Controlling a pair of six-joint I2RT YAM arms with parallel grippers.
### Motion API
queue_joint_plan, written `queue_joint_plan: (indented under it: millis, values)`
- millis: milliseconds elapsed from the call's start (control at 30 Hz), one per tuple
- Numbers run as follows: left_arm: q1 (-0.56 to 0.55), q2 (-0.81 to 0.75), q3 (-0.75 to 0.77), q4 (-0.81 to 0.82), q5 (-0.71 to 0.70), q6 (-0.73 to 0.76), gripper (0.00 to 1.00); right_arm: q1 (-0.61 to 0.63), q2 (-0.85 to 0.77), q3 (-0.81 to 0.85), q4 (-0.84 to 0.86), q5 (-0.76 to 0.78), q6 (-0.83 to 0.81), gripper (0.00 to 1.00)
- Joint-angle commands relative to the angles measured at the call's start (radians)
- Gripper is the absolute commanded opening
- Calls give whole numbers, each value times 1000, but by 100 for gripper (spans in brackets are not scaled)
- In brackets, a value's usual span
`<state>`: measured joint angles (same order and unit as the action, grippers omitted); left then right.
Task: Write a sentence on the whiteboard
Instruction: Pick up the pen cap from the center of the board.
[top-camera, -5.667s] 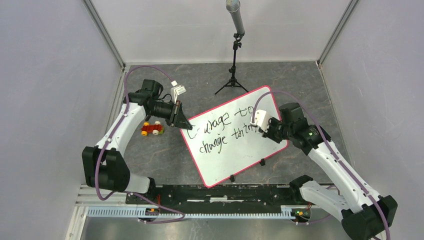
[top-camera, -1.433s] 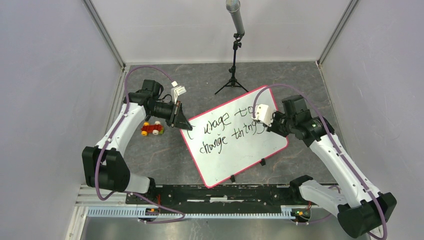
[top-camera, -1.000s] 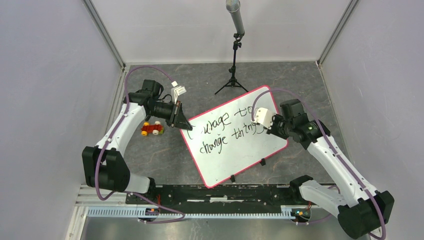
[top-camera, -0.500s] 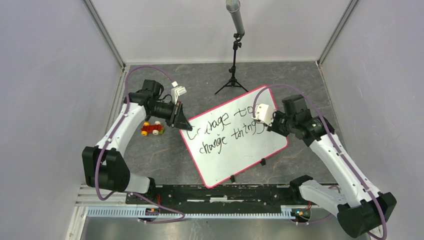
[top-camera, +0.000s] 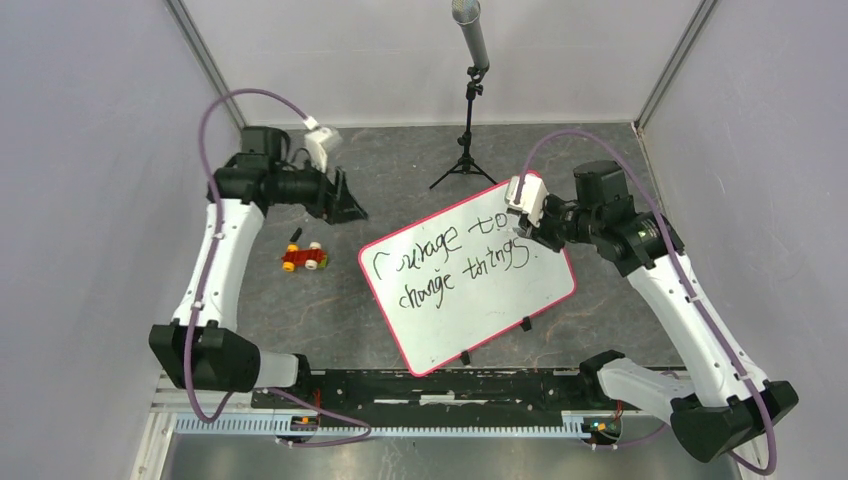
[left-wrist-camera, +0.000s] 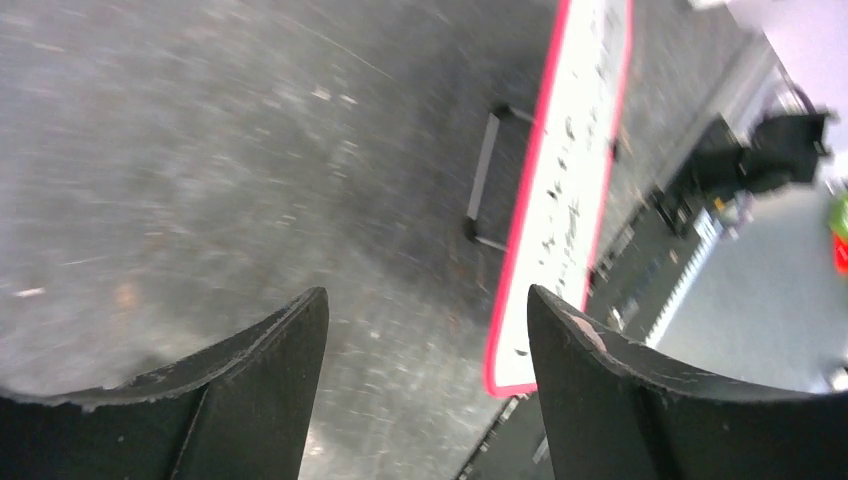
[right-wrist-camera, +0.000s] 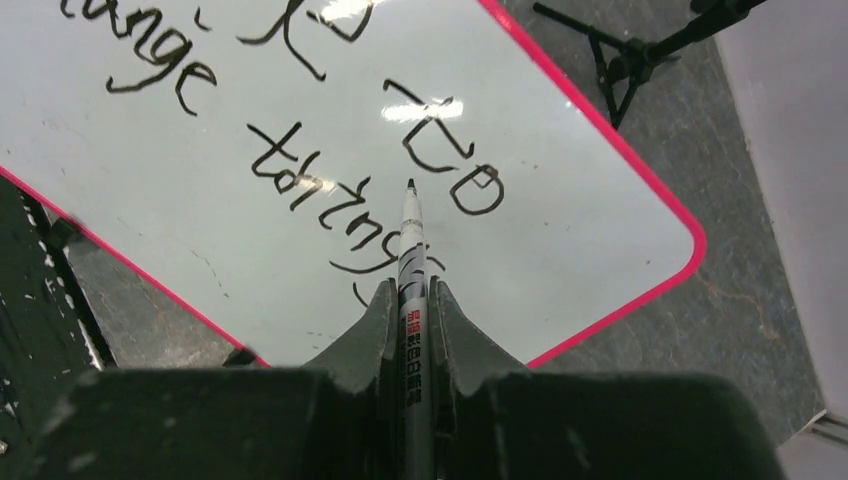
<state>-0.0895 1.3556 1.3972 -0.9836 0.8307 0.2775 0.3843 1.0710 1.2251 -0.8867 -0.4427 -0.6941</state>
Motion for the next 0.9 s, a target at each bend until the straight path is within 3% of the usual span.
queue_joint_plan:
  millis: [0,133,300,667,867]
  values:
    - [172,-12,131,28,-61,-62,79,-2,6,91,116,-85,112,0]
    - [279,67,182,-6,-231,-22,77,-20,47,194,150,-135,164,0]
    - [351,220,199,-32,-359,29,67,-38,117,277,176,-178,202,0]
    - [336,449,134,81,-536,157,50,-79,257,342,190,-252,213,0]
    - [317,537,106,123,-587,181,47,-88,285,359,182,-264,216,0]
